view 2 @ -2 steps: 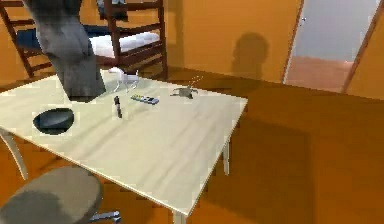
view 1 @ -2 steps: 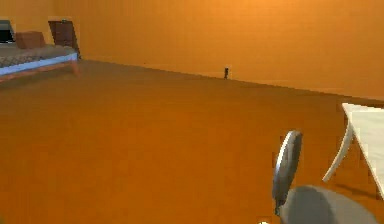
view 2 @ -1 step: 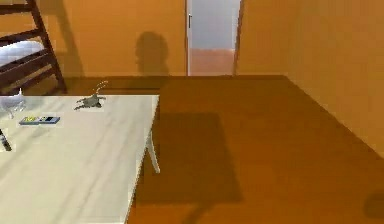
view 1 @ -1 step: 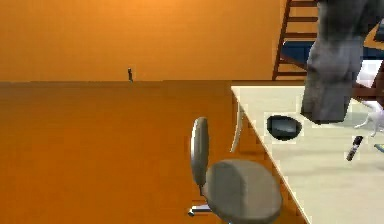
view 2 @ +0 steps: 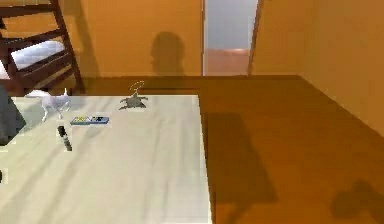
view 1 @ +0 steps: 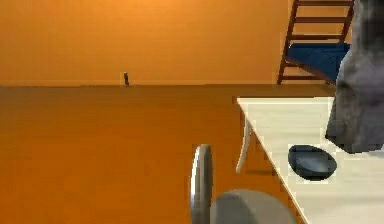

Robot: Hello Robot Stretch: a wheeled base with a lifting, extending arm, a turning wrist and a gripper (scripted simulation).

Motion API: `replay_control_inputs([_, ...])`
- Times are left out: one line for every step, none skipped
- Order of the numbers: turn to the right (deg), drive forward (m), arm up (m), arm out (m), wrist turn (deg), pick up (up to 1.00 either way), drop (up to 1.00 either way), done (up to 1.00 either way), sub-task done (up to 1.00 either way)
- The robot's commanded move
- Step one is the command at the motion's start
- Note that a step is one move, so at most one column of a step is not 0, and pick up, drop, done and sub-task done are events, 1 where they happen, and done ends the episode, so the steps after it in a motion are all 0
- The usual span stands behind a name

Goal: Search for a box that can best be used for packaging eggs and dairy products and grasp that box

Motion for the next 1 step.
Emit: replay_control_inputs([-42.0,0.00,0.00,0.00,0.0,0.00,0.00,0.00,0.00])
